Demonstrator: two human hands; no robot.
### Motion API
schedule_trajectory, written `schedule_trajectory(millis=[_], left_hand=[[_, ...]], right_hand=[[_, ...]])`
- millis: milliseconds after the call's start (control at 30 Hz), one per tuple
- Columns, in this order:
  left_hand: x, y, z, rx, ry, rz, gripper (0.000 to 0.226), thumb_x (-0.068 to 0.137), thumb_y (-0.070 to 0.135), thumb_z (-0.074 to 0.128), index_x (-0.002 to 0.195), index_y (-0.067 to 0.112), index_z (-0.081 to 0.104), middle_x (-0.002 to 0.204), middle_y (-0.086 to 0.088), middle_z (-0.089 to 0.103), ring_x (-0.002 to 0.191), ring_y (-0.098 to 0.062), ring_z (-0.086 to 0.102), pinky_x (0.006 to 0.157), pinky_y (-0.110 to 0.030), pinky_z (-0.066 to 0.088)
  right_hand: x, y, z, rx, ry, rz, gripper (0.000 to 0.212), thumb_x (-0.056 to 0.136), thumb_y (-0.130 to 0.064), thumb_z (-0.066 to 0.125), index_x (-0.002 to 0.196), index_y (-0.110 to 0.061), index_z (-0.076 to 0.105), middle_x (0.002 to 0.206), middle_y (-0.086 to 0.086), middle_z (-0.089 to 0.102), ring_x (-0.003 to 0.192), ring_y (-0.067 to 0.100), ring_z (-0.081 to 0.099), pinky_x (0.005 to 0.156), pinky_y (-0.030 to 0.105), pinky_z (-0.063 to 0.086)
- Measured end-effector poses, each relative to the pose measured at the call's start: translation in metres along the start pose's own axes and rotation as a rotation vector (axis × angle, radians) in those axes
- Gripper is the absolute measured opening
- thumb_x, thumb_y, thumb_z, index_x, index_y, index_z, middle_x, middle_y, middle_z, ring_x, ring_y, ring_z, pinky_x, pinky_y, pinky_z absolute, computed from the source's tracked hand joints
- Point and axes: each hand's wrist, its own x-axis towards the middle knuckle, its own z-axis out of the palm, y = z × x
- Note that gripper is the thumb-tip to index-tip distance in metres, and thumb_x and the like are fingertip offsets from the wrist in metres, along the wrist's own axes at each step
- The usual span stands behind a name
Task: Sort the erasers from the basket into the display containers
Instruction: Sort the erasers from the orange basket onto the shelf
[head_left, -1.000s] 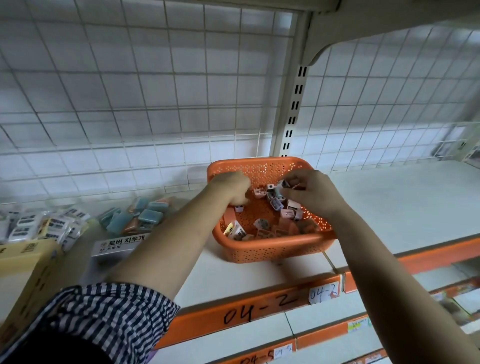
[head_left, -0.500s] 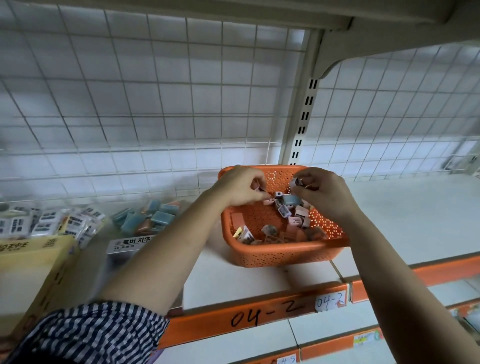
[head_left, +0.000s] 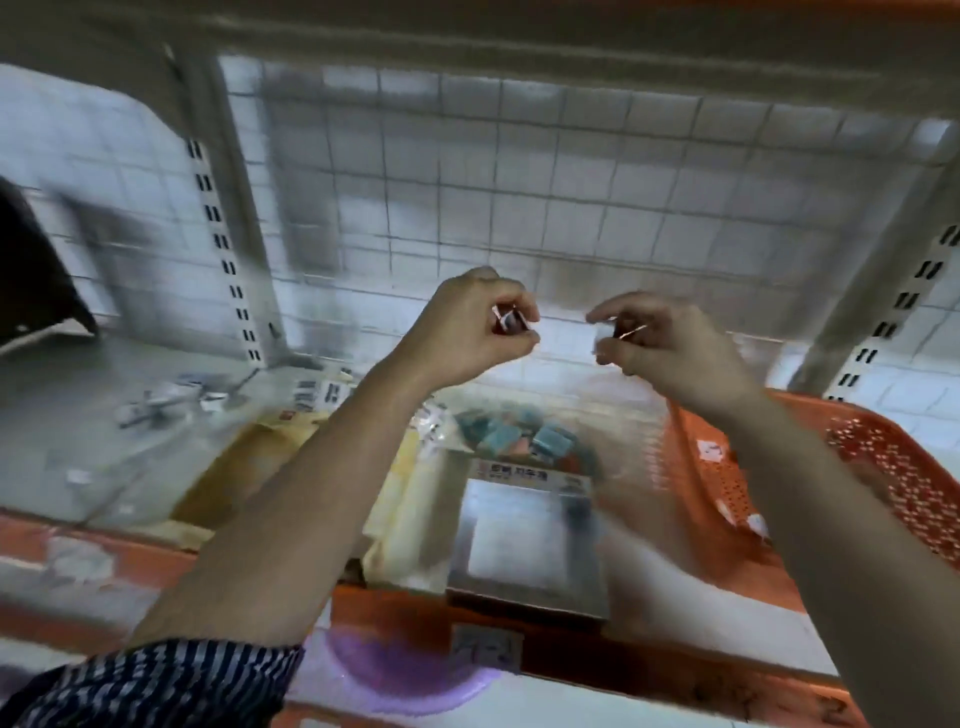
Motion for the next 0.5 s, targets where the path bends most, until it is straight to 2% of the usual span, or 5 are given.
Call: schedule_trajectory(millis=[100,200,333,400,500], left_hand=[[-0.020,-0.031,-0.059,-0.018,0.041,-0.094,0.018,0.078,0.013,0.077,0.095,0.018,0.076,0.086,0.009,0.055,0.064,0.007,0.054,0.069,-0.010,0.040],[-0.042,-0.066,-0.120,-0.056,0.103,-0.201,0.016,0.077,0.009,0.078,0.091,0.015,0.074,0.092,0.003,0.058,0.060,-0.003,0.061,0.064,-0.014,0.046],[-0.072,-0.115,-0.192,-0.113,0.240,-0.344,0.016,0.075,0.011,0.082,0.087,0.008,0.071,0.076,0.002,0.066,0.059,-0.013,0.068,0.055,-0.016,0.049],[-0.085,-0.144,-0.221,-0.153,0.281,-0.379,0.014,0.079,0.014,0.080,0.086,0.006,0.071,0.074,-0.002,0.068,0.063,-0.019,0.071,0.062,-0.024,0.057],[-0.103,-0.185,-0.253,-0.278,0.360,-0.421,0.007,0.088,0.010,0.069,0.082,0.007,0.072,0.070,-0.001,0.069,0.062,-0.022,0.069,0.067,-0.035,0.061]], right_hand=[[0.025,-0.036,0.048,0.050,-0.095,-0.005,0.018,0.083,-0.008,0.072,0.092,-0.022,0.066,0.084,0.001,0.063,0.077,0.024,0.071,0.068,0.039,0.054],[0.048,-0.072,0.101,0.043,-0.131,-0.054,0.014,0.080,-0.011,0.076,0.082,-0.018,0.064,0.083,0.003,0.068,0.072,0.025,0.067,0.065,0.037,0.051],[0.074,-0.112,0.169,0.073,-0.200,-0.031,0.014,0.078,-0.013,0.078,0.077,-0.010,0.064,0.084,0.007,0.072,0.070,0.022,0.070,0.068,0.044,0.055],[0.085,-0.125,0.201,0.085,-0.234,-0.019,0.015,0.078,-0.015,0.079,0.076,-0.012,0.064,0.085,0.004,0.072,0.074,0.021,0.073,0.075,0.046,0.058],[0.098,-0.139,0.241,0.119,-0.260,-0.002,0.014,0.080,-0.019,0.078,0.077,-0.014,0.065,0.086,0.003,0.069,0.078,0.021,0.073,0.076,0.048,0.059]])
